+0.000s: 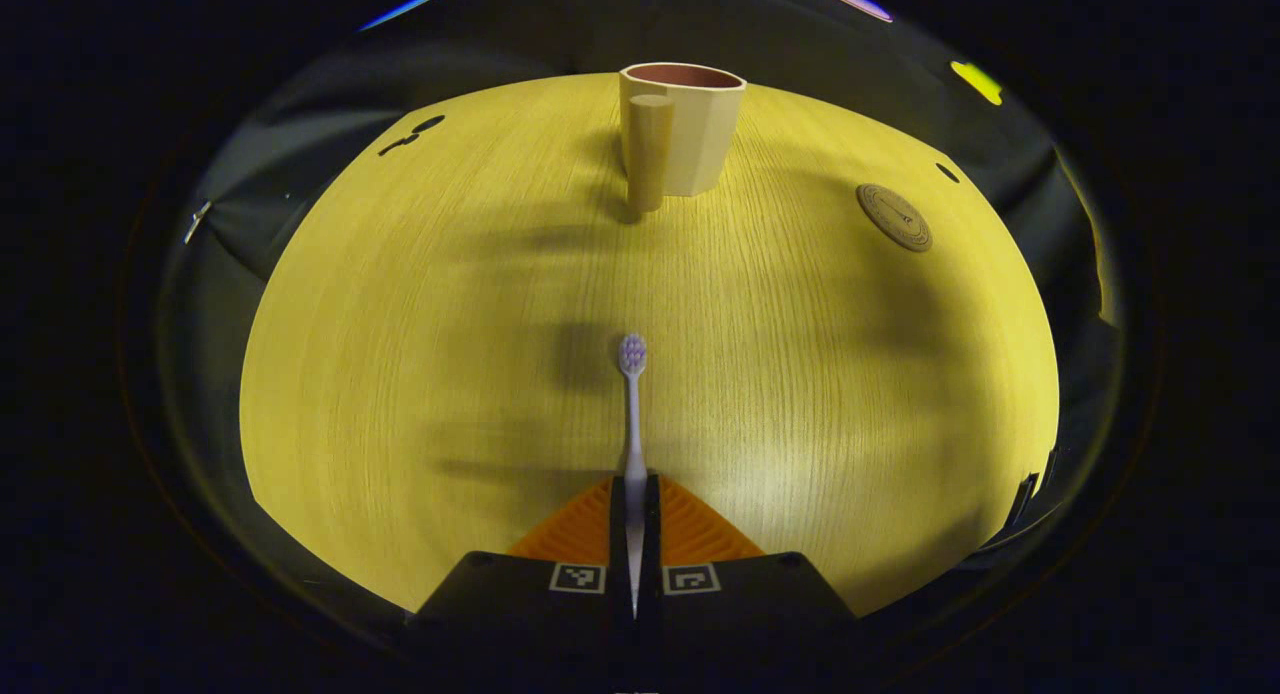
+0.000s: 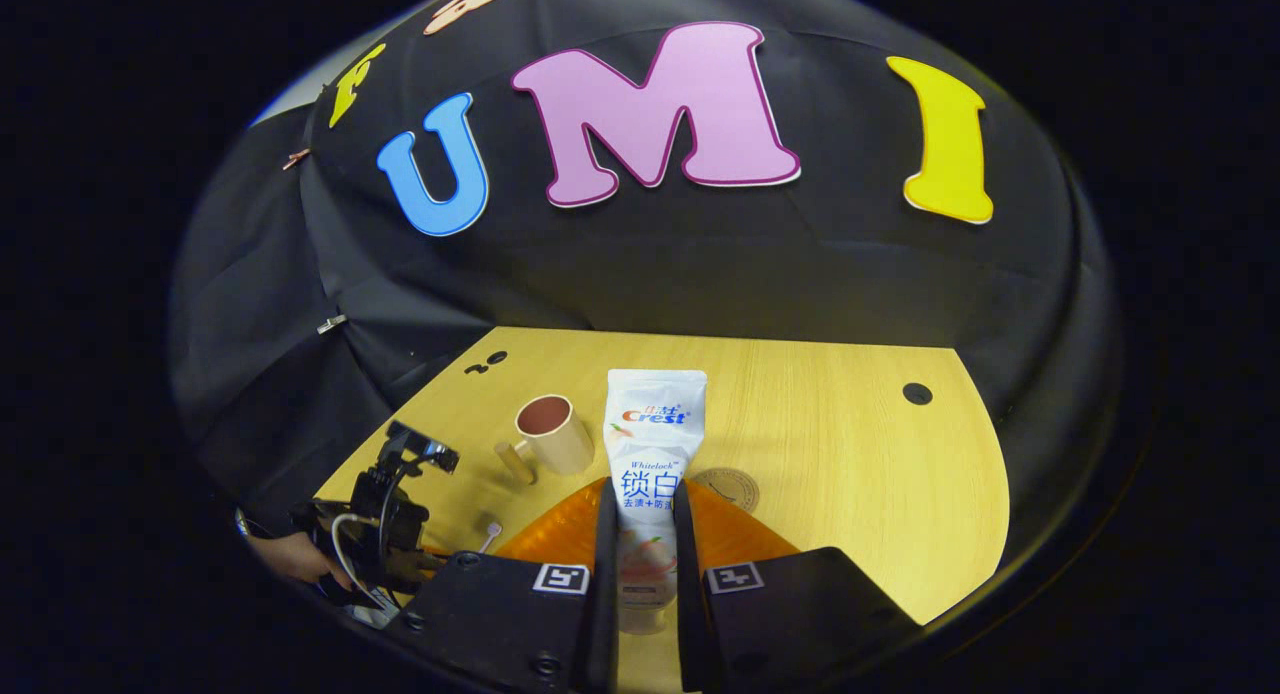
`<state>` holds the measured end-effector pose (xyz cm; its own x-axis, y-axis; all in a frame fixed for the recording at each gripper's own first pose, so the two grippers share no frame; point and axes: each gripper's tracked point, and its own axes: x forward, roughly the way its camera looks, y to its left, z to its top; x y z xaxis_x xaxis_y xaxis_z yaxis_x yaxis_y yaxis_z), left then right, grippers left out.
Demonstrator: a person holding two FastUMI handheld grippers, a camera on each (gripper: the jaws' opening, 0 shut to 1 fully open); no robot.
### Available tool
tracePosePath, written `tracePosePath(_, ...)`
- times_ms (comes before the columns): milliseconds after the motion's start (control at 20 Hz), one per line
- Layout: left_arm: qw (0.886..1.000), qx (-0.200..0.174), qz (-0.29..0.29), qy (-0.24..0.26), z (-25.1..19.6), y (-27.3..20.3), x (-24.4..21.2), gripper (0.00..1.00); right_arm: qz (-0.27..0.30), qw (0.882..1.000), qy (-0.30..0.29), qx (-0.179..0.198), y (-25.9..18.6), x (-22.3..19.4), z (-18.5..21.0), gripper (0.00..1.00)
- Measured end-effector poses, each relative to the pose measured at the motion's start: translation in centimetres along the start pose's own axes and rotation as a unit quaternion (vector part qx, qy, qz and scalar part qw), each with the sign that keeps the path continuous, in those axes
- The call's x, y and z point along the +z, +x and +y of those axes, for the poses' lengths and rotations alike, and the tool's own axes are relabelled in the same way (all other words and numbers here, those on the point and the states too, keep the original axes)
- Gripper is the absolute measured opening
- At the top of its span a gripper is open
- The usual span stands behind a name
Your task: Put the toothbrush and toothpaste on the desktop into the cup, then pick up the cup and place it on the coaster on the desktop.
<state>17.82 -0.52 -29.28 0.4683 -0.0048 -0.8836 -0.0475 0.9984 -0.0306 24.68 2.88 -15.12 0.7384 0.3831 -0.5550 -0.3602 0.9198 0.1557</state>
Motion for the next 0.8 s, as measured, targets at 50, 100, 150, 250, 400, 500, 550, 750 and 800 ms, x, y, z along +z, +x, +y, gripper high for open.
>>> tracePosePath(50,1.0,-0.006,-0.009,-0.001,0.0,-0.2,0.1,0.06,0.0,1.0,-0.005,0.002,0.6,0.3,0.4,0.28)
tracePosePath(100,1.0,-0.011,-0.016,-0.002,-0.1,-0.4,0.1,0.06,-0.001,1.0,-0.009,0.003,1.1,0.6,0.9,0.28)
tracePosePath(150,0.999,-0.016,-0.03,-0.002,0.0,-0.9,0.2,0.06,-0.004,1.0,-0.01,0.004,1.6,1.1,1.3,0.28)
tracePosePath(250,0.998,-0.026,-0.061,-0.004,0.1,-2.4,0.7,0.06,-0.009,1.0,-0.007,0.011,2.9,1.9,2.5,0.28)
tracePosePath(400,0.994,-0.048,-0.097,-0.011,-0.2,-5.1,1.1,0.06,-0.026,0.999,-0.012,0.022,4.5,3.8,4.5,0.28)
tracePosePath(500,0.991,-0.051,-0.119,-0.023,0.3,-7.0,1.1,0.06,-0.041,0.998,-0.009,0.041,5.7,5.3,6.6,0.27)
tracePosePath(550,0.99,-0.054,-0.13,-0.031,0.5,-7.8,1.3,0.06,-0.05,0.998,-0.007,0.048,6.3,6.3,7.6,0.28)
tracePosePath(750,0.98,-0.046,-0.182,-0.061,2.2,-11.4,2.2,0.06,-0.074,0.995,-0.01,0.068,9.3,8.4,10.7,0.27)
tracePosePath(800,0.977,-0.045,-0.197,-0.07,2.4,-12.5,2.7,0.06,-0.072,0.995,-0.011,0.067,10.1,8.5,11.1,0.27)
